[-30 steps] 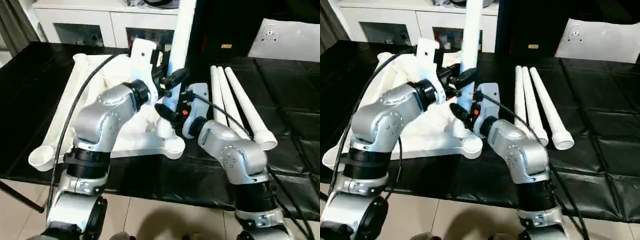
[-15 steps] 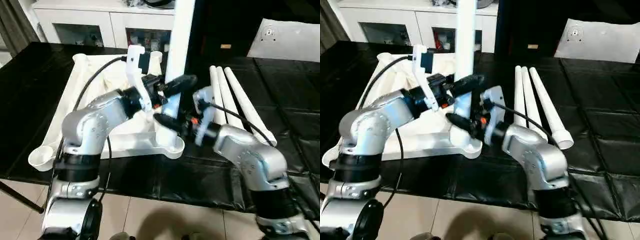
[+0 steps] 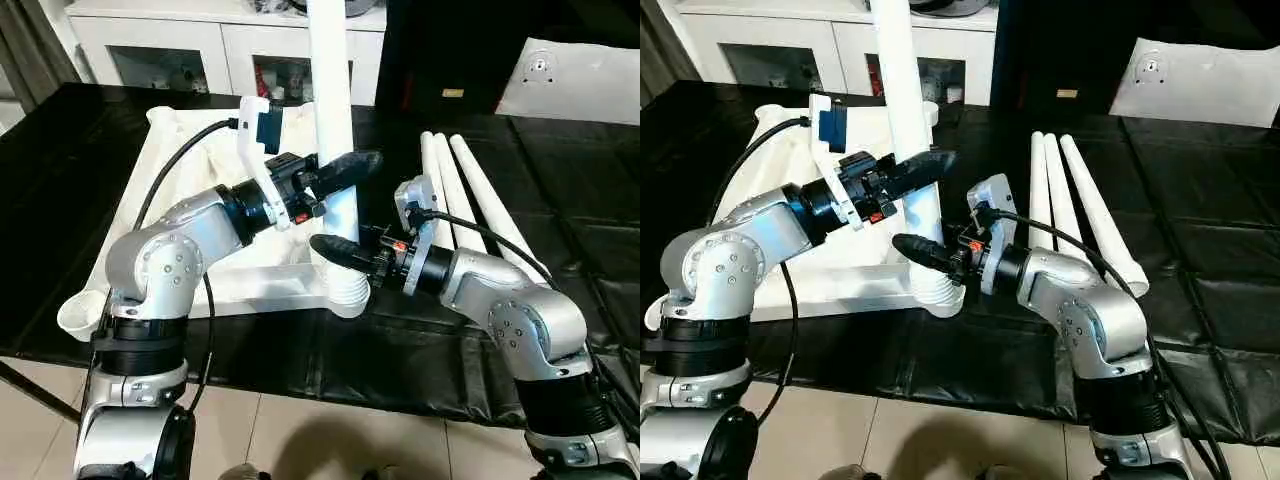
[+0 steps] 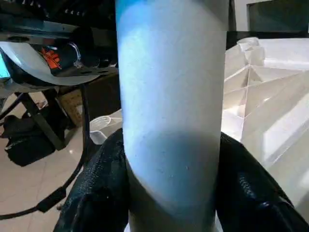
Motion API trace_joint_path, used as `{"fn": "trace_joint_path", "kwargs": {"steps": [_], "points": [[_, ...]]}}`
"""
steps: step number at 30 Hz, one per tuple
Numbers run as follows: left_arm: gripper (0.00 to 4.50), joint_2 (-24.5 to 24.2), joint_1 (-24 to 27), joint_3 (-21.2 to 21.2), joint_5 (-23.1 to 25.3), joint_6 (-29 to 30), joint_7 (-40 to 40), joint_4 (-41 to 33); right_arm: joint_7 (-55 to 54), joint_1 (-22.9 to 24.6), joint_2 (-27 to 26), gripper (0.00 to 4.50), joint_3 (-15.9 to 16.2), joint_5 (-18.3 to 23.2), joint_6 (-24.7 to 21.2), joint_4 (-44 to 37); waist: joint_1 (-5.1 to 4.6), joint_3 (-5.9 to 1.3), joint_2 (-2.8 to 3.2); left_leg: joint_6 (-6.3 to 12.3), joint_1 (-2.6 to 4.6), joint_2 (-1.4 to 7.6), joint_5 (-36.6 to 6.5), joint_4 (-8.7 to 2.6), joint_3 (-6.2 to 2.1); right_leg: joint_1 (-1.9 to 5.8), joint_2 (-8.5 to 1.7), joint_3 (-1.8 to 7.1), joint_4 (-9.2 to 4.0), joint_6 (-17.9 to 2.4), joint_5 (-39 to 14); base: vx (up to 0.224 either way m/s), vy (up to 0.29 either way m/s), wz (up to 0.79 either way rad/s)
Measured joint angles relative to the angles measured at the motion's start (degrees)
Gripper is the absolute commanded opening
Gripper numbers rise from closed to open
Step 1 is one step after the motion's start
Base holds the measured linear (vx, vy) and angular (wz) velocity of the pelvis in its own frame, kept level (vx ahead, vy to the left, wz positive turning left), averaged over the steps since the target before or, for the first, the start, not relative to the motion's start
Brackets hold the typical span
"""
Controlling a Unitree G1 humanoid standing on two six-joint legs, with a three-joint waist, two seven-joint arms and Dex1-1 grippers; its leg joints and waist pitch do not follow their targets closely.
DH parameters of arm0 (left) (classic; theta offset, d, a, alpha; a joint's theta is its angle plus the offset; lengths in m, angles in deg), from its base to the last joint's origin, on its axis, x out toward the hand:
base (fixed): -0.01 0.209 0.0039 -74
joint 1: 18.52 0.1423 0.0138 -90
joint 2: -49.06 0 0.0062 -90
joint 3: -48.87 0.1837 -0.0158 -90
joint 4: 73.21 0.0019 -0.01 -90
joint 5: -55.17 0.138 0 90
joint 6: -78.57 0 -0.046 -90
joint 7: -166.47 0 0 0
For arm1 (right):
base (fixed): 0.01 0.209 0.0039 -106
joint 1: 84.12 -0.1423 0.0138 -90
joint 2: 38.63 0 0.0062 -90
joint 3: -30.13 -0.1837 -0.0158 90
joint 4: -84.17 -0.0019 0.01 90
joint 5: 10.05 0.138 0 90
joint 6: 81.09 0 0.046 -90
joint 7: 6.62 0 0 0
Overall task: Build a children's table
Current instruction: Insert table leg to table base
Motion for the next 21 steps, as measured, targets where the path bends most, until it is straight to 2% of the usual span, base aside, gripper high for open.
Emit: {"fn": "trace_joint_path", "kwargs": {"steps": [5, 6, 10, 14, 16, 19, 21], "points": [[1.89, 0.46, 0.16, -0.04, 0.17, -0.14, 0.64, 0.00, 0.38, -0.05, 0.28, 1.91, 0.37, -0.65, 1.22, 0.63, -0.01, 0.01, -0.01, 0.00, 0.00, 0.00, 0.00, 0.00, 0.03, 0.00, 0.00, 0.00, 0.00, 0.00, 0.00, 0.000, 0.000, 0.00], [1.89, 0.60, 0.14, -0.04, 0.27, -0.27, 0.95, 0.00, 0.28, -0.12, 0.30, 2.47, 0.41, -0.79, 1.35, 0.66, -0.01, 0.01, -0.02, 0.00, 0.00, 0.00, 0.00, 0.00, 0.04, 0.00, 0.00, 0.00, 0.00, 0.00, 0.00, 0.000, 0.000, 0.00], [1.89, 0.78, -0.84, 1.19, 2.88, -1.24, 4.02, 0.30, -2.37, -1.69, -0.32, 2.80, -0.52, -1.19, 1.40, 1.91, -0.04, 0.02, -0.04, 0.01, 0.00, 0.00, 0.01, 0.01, 0.05, 0.00, 0.00, 0.00, 0.01, 0.00, 0.00, 0.000, 0.000, 0.00], [1.89, 0.99, -2.65, 3.31, 7.71, -2.67, 8.39, 1.65, -7.10, -2.82, -1.26, 3.24, -0.48, -4.49, 2.68, 2.00, -0.05, -0.02, -0.13, 0.04, 0.00, 0.00, 0.03, 0.01, 0.07, 0.00, 0.00, 0.00, 0.01, 0.02, 0.00, 0.000, 0.000, 0.00], [1.89, 1.29, -2.68, 3.80, 8.87, -3.35, 9.48, 2.08, -8.61, -2.81, -2.04, 3.31, -0.41, -5.39, 2.67, 2.31, -0.12, 0.02, -0.19, 0.04, -0.02, 0.00, 0.03, 0.01, 0.09, -0.01, 0.00, 0.00, 0.00, 0.02, 0.00, 0.000, 0.000, 0.00], [1.89, 2.54, -3.21, 4.81, 11.14, -4.35, 11.92, 2.49, -14.64, -2.82, -5.91, 3.34, 0.15, -7.51, 2.29, 3.34, -0.24, 0.06, -0.26, 0.03, -0.02, 0.02, 0.03, 0.00, 0.10, -0.03, 0.01, -0.01, 0.00, 0.02, 0.00, 0.000, 0.000, 0.00], [1.89, 3.41, -3.67, 5.54, 11.52, -4.82, 12.73, 2.50, -17.47, -2.82, -7.25, 3.00, 0.59, -7.99, 1.47, 3.76, -0.18, 0.08, -0.31, 0.03, -0.04, 0.01, 0.03, 0.00, 0.10, -0.03, 0.00, 0.00, -0.01, 0.02, 0.00, 0.000, 0.000, 0.00]]}}
